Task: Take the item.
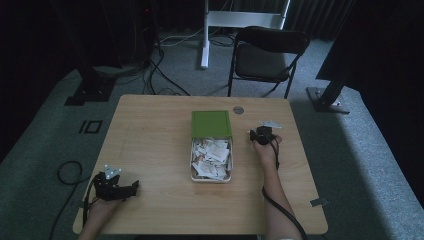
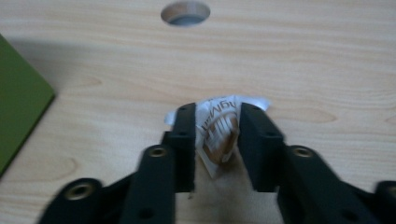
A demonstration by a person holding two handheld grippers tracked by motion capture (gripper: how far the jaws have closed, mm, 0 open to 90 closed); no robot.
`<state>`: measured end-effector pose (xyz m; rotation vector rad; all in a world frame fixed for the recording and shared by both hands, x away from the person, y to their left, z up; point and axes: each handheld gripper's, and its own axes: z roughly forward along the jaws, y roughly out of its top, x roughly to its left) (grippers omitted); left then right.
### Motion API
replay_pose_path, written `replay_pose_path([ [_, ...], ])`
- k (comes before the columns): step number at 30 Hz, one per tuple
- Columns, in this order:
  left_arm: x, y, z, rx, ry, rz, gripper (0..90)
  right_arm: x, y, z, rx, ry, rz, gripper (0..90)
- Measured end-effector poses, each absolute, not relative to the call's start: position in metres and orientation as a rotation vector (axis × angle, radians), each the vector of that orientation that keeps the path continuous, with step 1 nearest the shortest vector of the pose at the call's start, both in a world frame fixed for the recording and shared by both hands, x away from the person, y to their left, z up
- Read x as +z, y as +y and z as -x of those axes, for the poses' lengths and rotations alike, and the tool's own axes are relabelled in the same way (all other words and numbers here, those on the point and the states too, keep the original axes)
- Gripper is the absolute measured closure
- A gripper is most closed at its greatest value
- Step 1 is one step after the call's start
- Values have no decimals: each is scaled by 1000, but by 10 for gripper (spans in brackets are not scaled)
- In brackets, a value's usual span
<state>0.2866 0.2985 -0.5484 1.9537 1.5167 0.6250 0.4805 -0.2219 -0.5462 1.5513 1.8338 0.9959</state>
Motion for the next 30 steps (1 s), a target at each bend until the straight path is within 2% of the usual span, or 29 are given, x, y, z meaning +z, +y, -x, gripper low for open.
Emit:
replay_pose_path([
  [5,-548,298,-287,625,1517,-1954,23,-542,-222,-474,1016,1872,-1527,481],
  [10,-548,298,-287,625,1517,-1953,23,-540,-227,-463,1037,1878,-1516,379],
  [19,-548,298,-287,625,1517,-1952,23,-540,-240,-444,1022,1875,-1473,138],
  [30,-548,298,-287,625,1518,-1952,23,-542,-250,-414,1049,1915,-1468,136],
])
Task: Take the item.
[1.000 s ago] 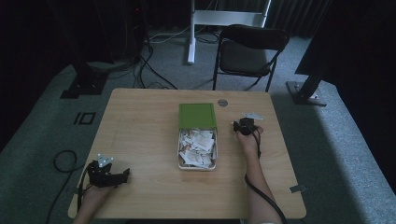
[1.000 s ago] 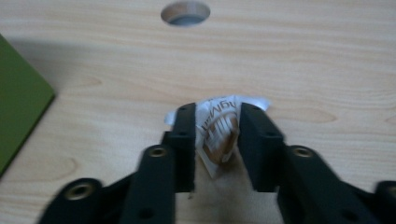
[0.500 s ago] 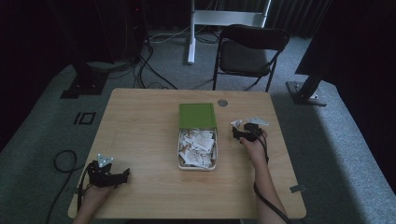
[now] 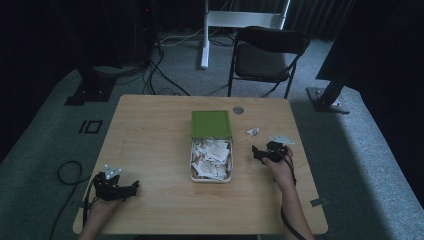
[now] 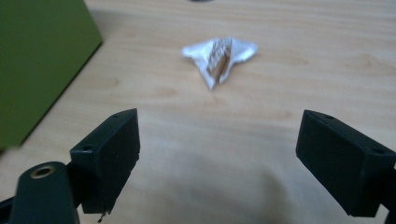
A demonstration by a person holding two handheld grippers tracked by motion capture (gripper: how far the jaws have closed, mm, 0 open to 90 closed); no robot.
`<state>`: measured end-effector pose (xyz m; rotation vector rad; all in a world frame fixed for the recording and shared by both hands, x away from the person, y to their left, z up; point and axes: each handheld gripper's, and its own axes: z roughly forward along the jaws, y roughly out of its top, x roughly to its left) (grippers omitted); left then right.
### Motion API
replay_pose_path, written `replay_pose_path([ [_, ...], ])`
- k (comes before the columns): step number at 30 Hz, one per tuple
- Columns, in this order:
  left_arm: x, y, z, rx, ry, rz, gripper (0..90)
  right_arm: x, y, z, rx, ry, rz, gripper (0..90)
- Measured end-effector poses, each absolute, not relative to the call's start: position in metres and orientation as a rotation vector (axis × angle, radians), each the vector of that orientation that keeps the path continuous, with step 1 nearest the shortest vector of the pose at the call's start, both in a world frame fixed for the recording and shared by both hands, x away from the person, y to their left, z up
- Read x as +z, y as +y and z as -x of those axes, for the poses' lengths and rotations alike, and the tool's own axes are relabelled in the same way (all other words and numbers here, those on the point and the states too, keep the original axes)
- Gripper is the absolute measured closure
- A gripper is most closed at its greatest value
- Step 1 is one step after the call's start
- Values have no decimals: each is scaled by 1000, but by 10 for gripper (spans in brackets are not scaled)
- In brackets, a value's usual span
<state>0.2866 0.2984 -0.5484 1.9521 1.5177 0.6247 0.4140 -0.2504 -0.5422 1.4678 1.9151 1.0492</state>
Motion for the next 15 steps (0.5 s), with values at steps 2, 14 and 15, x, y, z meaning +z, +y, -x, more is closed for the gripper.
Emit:
replay_pose_path([
  [2,-548,298,-287,625,1518,-1952,23,-543,-253,-407,1050,1927,-1456,135],
  [14,-548,298,-287,625,1518,-1952,23,-537,-271,-366,1088,1977,-1405,139],
  [15,-548,298,-287,625,1518,-1952,23,-536,-272,-363,1086,1978,-1401,139],
])
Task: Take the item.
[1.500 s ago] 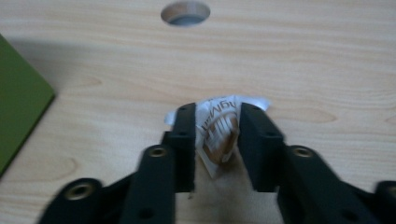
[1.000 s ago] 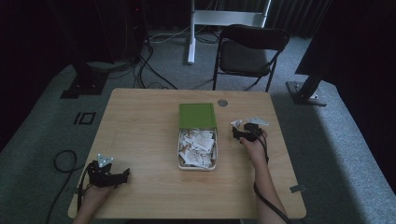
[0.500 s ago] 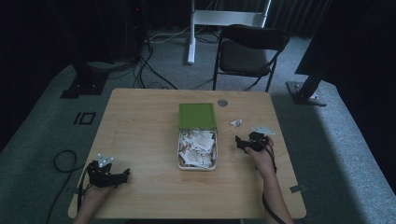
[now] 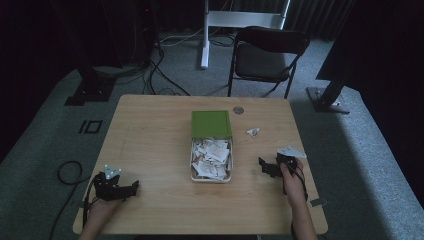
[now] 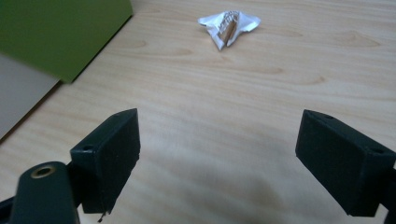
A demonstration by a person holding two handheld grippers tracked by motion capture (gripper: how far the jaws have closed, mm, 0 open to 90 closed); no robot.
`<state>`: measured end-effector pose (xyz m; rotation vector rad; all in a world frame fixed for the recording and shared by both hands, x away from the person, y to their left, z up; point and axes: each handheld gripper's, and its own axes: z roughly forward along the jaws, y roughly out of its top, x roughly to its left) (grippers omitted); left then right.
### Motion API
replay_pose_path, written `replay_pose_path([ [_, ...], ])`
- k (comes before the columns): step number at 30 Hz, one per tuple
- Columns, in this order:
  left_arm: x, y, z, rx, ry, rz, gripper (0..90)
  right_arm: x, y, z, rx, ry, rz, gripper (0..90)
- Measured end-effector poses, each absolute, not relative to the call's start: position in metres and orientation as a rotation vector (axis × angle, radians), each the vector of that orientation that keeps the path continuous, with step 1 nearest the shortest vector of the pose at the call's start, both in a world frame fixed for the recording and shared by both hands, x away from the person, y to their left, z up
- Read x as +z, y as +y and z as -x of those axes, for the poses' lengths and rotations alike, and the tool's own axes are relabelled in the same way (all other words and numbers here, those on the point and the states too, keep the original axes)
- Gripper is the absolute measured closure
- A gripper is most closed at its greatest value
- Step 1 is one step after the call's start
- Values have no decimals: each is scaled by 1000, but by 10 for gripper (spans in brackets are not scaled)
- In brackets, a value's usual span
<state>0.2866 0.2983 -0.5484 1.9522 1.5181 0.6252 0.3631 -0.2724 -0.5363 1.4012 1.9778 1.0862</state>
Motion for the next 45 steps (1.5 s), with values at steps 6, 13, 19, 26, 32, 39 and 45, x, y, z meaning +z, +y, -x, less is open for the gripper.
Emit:
replay_pose_path([
  [6,-548,298,-287,626,1517,-1954,23,-535,-280,-339,1089,1994,-1389,139],
  [13,-548,298,-287,626,1517,-1954,23,-542,-285,-319,1024,2047,-1362,139],
  [19,-548,299,-287,626,1516,-1955,23,-547,-284,-306,1008,2093,-1338,139],
  [26,-548,298,-287,626,1517,-1953,23,-550,-283,-294,976,2132,-1314,138],
  [32,-548,299,-287,626,1517,-1954,23,-551,-284,-289,937,2126,-1308,136],
  [39,-548,298,-287,626,1517,-1954,24,-553,-287,-283,926,2144,-1327,135],
  [45,-548,299,-287,626,1517,-1955,24,-554,-292,-278,921,2134,-1355,125],
])
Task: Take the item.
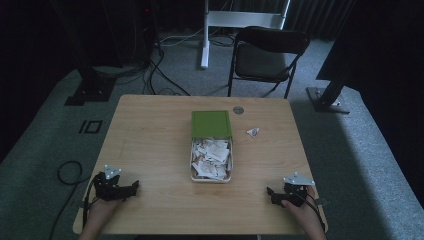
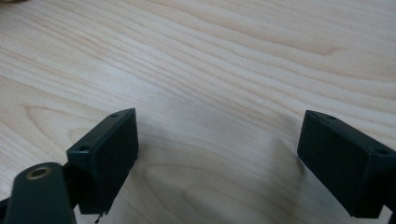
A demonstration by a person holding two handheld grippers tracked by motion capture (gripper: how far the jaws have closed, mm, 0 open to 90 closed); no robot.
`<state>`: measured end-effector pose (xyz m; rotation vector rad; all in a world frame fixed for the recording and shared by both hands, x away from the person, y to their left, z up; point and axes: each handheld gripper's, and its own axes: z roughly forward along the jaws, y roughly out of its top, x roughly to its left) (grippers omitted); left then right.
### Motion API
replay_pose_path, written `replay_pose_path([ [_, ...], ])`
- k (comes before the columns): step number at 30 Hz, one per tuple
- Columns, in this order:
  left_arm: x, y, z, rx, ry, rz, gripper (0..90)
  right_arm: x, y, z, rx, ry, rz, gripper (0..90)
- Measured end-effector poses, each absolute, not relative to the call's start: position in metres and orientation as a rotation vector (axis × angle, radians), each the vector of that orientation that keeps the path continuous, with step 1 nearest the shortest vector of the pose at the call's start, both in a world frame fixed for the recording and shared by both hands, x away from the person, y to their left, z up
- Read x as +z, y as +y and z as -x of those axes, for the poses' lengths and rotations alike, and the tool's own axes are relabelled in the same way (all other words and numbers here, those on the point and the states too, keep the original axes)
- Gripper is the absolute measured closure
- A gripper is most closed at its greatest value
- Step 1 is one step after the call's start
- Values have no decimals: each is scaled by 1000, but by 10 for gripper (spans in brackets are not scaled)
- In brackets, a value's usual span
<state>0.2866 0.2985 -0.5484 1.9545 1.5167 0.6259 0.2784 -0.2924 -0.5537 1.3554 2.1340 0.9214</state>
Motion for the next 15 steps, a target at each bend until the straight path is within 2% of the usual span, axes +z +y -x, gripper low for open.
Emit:
replay_pose_path([
  [15,-548,299,-287,626,1517,-1954,23,-554,-295,-279,928,2120,-1404,123],
])
